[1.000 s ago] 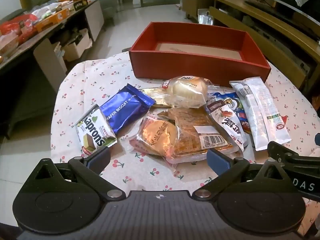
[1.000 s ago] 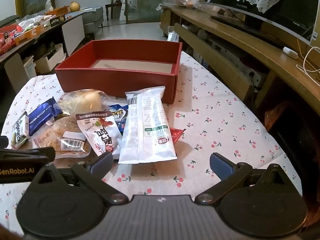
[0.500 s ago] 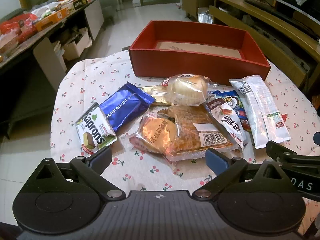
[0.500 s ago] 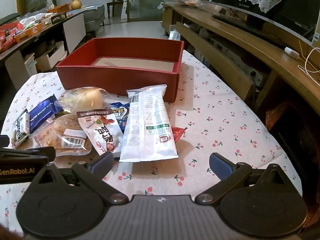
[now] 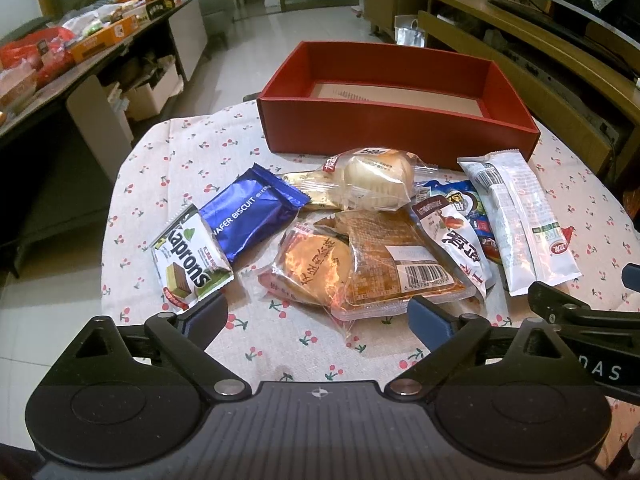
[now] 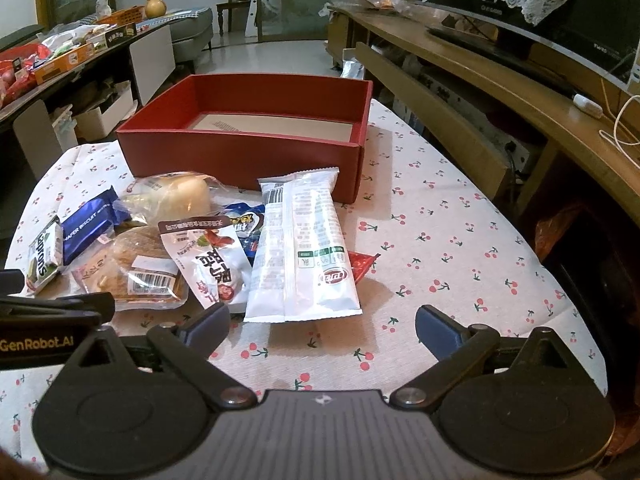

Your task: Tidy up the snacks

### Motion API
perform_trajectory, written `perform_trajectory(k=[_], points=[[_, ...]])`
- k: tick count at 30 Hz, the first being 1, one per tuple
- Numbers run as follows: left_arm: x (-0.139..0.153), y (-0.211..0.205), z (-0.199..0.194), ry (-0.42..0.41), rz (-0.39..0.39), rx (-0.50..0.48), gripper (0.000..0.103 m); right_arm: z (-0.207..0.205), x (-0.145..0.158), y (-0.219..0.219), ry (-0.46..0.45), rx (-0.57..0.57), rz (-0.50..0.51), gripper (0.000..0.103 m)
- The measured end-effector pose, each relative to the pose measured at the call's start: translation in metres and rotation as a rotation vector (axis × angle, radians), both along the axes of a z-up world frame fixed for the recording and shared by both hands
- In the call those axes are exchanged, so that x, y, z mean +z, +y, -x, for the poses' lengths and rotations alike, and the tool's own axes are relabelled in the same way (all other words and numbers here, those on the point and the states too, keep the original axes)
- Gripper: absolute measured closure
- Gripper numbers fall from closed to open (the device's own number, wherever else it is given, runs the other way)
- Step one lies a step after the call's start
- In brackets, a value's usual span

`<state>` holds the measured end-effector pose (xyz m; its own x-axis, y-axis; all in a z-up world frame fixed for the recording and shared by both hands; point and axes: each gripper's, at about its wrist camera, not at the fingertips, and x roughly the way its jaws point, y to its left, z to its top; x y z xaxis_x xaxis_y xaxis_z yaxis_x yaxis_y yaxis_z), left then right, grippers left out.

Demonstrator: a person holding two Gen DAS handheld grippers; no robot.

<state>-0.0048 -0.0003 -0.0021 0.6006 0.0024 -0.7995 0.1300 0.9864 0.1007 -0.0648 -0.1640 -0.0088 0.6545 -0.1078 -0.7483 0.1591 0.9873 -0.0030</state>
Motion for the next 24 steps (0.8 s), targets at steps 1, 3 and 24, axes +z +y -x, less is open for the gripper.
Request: perform_trajectory(k=[1,3,24], points=[[0.0000,-0.0002,0.0000,0.000,-0.001,0.000,0.005,-0.0001,0.0001,-0.0001,0.001,0.000,0.000,0.000],[-0.0001,0.0002,0.0003,-0.001,-0.001,-0.001,0.005,0.0000,0.0000,-0.0001,0.000,0.000,0.001,0.000],[0.0009,-0.0017,0.0016,0.000,-0.002,-0.006,0.008,0.0000,0.0011,0.0037,-0.003,0.012,0.020,0.000]])
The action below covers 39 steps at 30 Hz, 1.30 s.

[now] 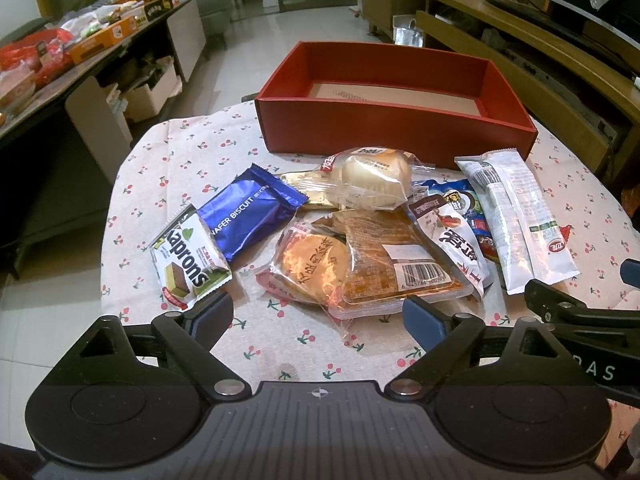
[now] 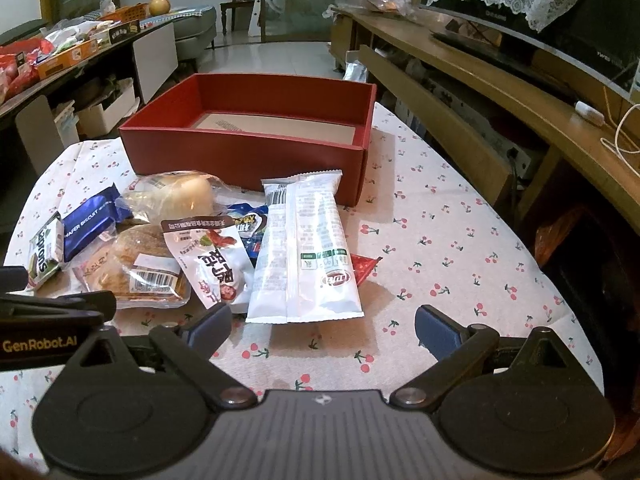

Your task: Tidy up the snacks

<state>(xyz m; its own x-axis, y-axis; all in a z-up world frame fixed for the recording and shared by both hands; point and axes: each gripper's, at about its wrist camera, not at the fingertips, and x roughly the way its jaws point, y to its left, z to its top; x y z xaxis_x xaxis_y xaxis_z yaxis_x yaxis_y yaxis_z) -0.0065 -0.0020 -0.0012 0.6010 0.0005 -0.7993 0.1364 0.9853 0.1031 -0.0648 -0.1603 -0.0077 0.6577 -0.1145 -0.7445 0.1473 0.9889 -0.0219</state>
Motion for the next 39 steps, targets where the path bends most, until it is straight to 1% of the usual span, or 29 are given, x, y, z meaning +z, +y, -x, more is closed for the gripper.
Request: perform_trajectory(k=[17,25,39], points=[[0.0013,-0.0005,0.0002,0.006,0.014,-0.007,0.010,-0.0010,0.0002,0.0006,0.008,0.007,0.002,0.000],[0.0023,-0.0013,0.0006,0.000,0.031,-0.016,0.009,-0.0020,-0.0015,0.0015,0.014,0.009,0.007,0.000],[0.0033,0.0024,0.0000,-0.004,0.037,-0.015,0.007,-0.0035,0.0013,0.0027,0.010,0.017,0.003,0.000]])
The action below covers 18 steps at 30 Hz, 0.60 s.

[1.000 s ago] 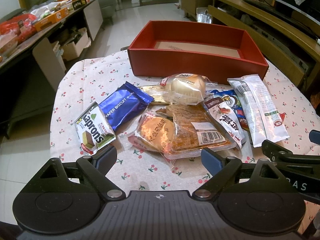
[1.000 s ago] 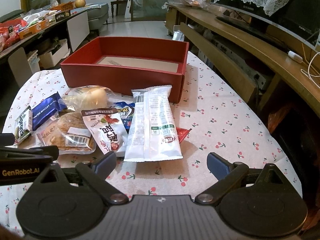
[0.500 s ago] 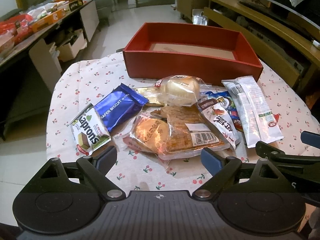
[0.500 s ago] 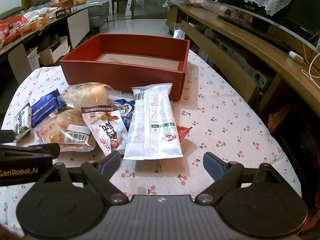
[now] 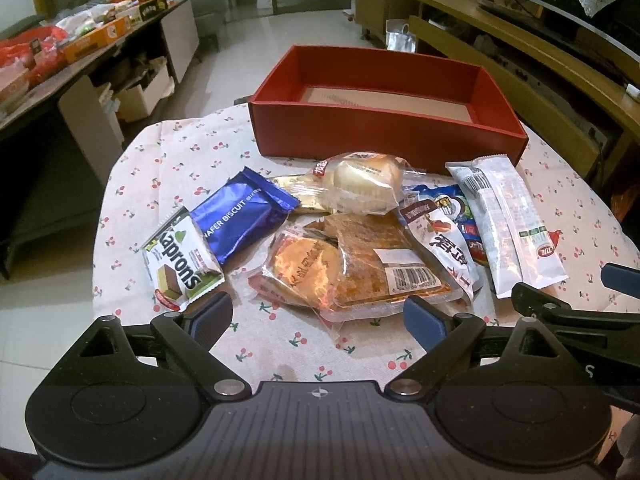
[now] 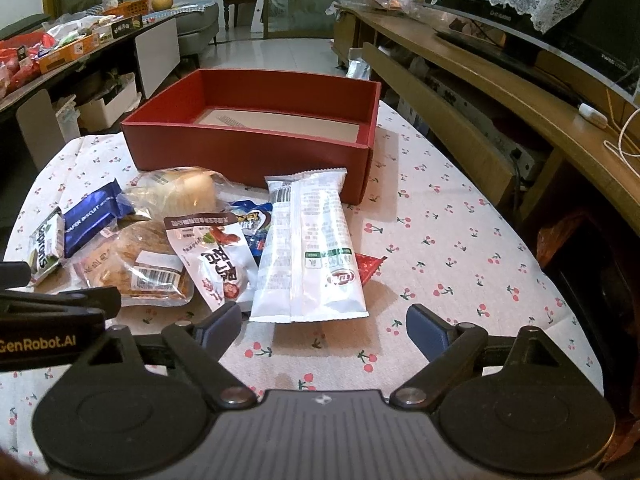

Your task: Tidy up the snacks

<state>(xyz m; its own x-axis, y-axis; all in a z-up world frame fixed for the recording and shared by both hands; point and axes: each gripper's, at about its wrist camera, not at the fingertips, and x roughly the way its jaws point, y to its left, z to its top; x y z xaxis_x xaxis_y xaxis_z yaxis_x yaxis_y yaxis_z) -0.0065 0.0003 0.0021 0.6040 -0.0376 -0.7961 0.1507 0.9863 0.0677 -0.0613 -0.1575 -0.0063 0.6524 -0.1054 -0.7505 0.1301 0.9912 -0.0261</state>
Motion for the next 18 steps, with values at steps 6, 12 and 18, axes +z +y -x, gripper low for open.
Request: perform_trajectory(k=[6,12,18], points=[[0.011,0.015,-0.002,-0.032,0.009,0.011,0.004,-0.011,0.012,0.010,-0.014,0.053,0.001,0.000],[0.017,0.032,-0.011,-0.023,0.016,0.028,0.003,-0.031,0.014,0.021,0.018,0.106,-0.029,0.000],[0.018,0.049,-0.027,0.019,0.064,0.023,0.003,-0.047,0.019,0.009,0.027,0.106,-0.037,0.000]])
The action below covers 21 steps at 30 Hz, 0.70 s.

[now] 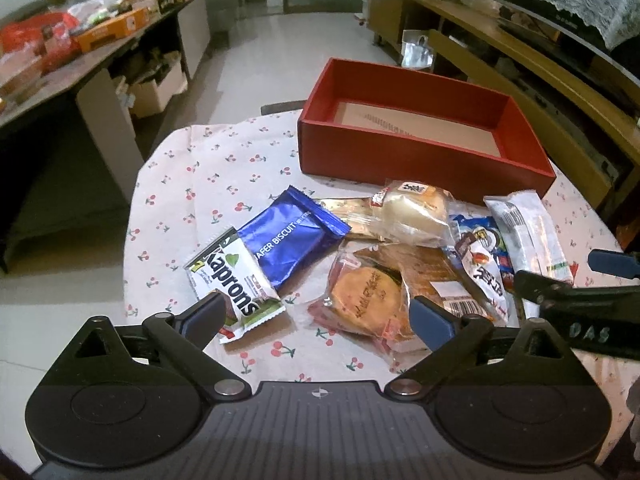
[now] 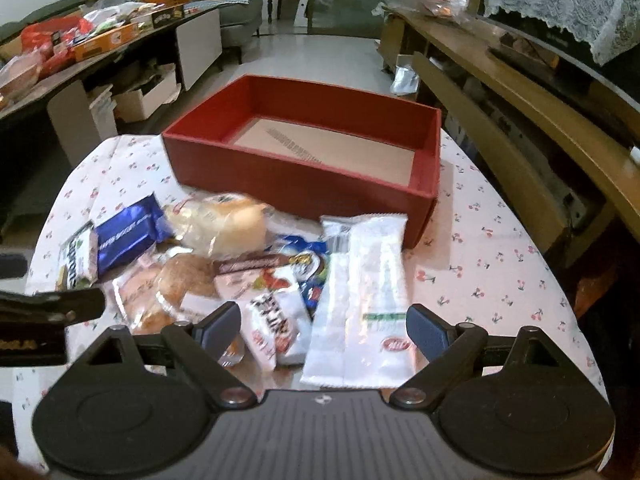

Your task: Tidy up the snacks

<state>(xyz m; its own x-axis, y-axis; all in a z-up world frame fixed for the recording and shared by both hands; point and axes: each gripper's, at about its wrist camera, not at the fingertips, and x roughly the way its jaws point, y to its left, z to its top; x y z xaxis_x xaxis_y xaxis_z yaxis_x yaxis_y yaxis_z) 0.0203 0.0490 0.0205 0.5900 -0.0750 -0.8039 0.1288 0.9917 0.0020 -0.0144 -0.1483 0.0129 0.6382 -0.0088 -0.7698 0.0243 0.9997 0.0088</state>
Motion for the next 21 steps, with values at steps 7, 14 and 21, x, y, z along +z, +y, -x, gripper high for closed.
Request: perform_trajectory(k=[7,14,21], points=[[0.006,0.002,-0.020,0.002,0.006,-0.033,0.003,-0.026,-0.008,-0.003,0.057,0.044,-0.036,0.000],[0.012,0.017,-0.058,-0.015,-0.049,-0.067,0.002,-0.038,-0.009,-0.002,0.084,0.078,-0.098,0.000],[-0.003,0.032,-0.067,0.087,-0.017,-0.055,0.002,-0.057,0.005,0.008,0.047,0.112,-0.094,0.000]])
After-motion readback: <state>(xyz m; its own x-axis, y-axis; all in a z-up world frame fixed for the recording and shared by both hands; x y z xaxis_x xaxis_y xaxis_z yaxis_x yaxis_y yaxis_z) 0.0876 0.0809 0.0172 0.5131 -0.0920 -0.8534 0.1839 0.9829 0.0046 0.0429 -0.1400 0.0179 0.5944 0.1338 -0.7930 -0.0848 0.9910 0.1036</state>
